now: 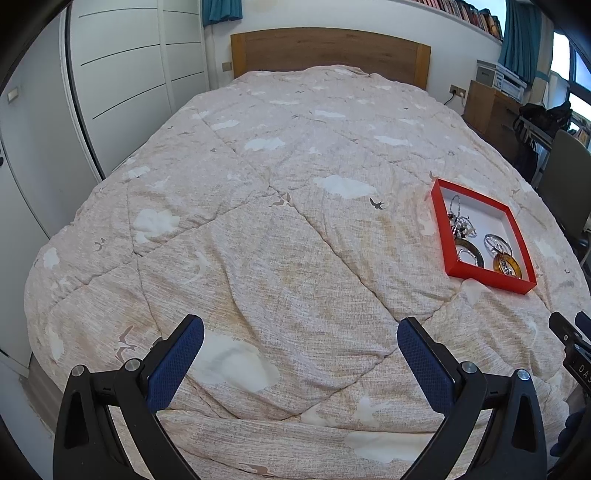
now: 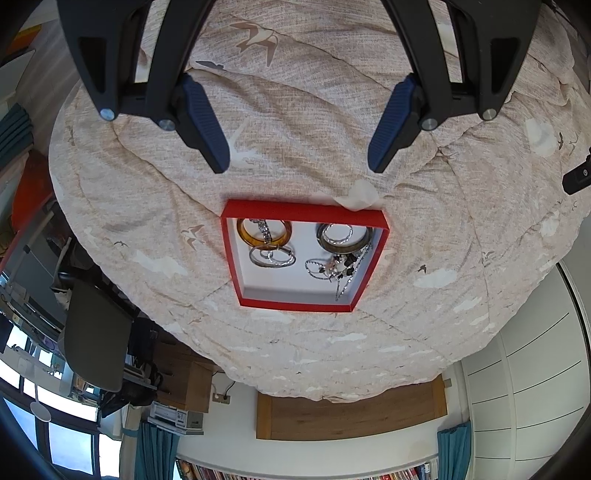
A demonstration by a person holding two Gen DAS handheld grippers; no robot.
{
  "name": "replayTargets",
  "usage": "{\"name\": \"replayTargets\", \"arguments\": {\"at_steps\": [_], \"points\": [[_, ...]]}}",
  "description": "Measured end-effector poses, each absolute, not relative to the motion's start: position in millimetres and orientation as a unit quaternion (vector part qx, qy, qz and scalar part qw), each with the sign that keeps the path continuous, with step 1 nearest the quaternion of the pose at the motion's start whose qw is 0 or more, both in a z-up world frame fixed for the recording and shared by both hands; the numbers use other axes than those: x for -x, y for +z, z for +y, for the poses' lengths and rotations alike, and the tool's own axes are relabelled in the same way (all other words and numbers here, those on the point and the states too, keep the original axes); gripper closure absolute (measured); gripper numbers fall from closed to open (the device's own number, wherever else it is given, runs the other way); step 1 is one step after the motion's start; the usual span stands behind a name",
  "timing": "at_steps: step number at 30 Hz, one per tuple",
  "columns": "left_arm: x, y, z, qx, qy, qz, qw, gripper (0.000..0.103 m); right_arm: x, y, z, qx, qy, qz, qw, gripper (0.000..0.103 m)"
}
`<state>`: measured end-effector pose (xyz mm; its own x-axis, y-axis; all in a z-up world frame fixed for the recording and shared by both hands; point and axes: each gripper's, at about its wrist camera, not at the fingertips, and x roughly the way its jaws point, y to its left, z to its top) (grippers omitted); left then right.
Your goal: Organize jewelry
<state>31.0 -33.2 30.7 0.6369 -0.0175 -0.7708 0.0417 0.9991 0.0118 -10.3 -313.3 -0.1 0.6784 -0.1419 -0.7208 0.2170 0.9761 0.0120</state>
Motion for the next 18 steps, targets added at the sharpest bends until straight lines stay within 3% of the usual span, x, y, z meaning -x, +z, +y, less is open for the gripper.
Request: {"name": "replayTargets", "arguments": {"at_steps": [18], "points": [[-27.1,30.4,-35.7,-0.022,-0.018,0.416,0.909,0.0,8.8,-3.4,-309.5,-0.044,-0.095,0.396,0.912,0.027]]}}
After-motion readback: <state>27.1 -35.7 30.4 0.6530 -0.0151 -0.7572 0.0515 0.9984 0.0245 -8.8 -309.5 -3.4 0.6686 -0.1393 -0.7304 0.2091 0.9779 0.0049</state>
